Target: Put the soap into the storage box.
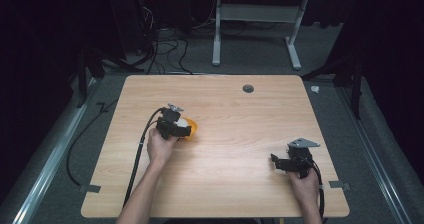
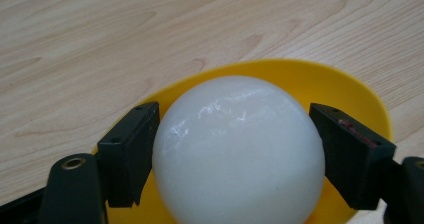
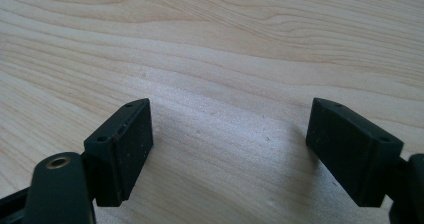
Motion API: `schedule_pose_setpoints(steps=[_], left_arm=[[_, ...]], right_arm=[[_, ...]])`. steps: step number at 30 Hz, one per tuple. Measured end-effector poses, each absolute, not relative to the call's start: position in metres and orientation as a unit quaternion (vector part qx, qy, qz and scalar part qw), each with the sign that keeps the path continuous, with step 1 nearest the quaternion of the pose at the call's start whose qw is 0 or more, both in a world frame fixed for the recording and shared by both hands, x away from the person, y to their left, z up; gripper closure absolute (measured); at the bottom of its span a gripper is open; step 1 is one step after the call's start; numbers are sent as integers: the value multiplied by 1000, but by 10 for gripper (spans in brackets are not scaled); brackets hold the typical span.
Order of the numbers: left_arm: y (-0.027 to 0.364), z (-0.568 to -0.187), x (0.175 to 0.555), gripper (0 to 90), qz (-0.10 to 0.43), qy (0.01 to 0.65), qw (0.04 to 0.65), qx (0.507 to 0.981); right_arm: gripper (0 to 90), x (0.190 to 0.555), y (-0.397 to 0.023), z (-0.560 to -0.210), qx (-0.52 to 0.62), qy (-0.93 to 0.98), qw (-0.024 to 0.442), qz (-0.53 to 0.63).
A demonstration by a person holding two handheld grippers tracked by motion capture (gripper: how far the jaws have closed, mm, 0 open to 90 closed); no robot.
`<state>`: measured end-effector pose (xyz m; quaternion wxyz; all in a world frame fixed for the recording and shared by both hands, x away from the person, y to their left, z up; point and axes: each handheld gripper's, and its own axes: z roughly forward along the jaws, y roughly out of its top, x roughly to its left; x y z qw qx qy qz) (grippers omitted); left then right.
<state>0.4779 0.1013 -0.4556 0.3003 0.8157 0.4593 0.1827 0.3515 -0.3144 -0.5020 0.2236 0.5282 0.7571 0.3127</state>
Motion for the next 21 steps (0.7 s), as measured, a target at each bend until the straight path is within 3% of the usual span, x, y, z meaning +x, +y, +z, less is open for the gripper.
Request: schedule_pose_setpoints(steps=[21], left_arm=[[122, -423, 463, 222, 189, 455, 358, 793]], right_arm=[[198, 352, -314, -502, 529, 757, 223, 313]])
